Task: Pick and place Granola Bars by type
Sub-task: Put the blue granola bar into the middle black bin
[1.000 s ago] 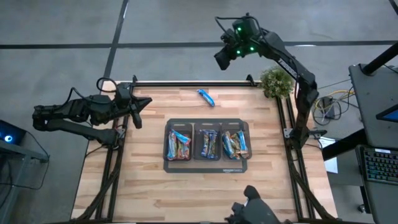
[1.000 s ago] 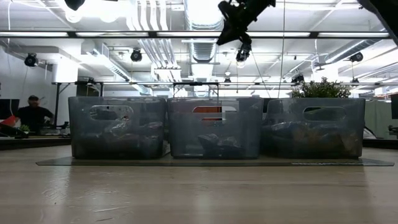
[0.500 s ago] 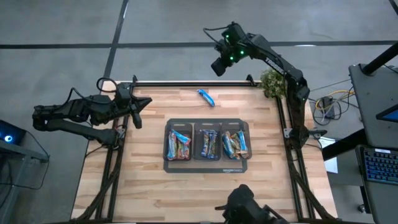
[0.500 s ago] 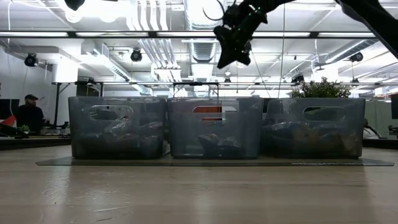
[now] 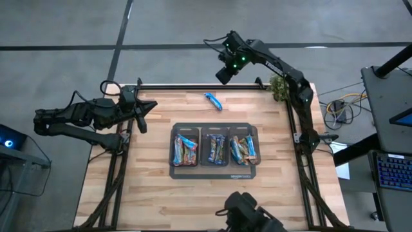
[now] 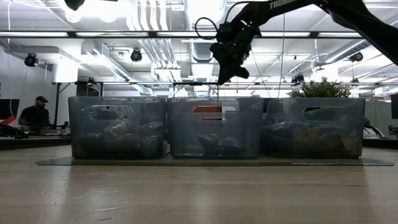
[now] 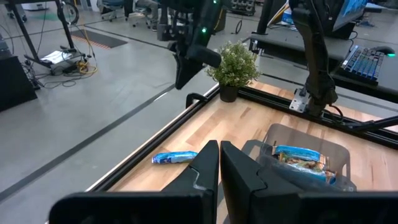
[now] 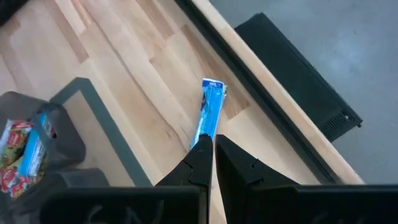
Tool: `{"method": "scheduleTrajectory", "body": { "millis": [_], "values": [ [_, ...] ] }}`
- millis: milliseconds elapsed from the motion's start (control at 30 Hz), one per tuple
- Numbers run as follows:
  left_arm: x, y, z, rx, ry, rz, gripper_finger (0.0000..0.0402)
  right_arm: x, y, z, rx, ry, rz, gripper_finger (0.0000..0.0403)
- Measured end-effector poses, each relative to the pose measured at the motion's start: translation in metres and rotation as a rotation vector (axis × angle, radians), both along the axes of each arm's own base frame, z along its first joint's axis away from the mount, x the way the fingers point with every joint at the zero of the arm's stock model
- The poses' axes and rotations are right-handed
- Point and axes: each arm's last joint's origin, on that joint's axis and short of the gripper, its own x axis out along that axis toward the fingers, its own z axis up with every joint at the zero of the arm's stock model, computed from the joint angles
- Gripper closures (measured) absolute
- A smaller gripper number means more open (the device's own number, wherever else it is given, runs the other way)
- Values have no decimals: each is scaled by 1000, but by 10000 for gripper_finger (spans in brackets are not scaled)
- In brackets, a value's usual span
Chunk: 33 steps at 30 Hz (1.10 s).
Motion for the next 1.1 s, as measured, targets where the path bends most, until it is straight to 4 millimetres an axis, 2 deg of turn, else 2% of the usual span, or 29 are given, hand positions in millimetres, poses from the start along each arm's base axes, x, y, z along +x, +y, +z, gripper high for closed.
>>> {"method": "scheduleTrajectory", "body": {
  "millis": [200, 667, 1100],
  "values": [
    [0, 1, 0, 7, 0, 25, 401, 11, 7, -9, -15, 25, 64, 390],
    [-1, 1, 0, 7, 5, 26, 401, 26, 6, -34, 21, 71, 84, 390],
    [0, 1, -1, 2, 5, 28, 401, 53, 12, -86, 98, 166, 118, 390]
  ]
}}
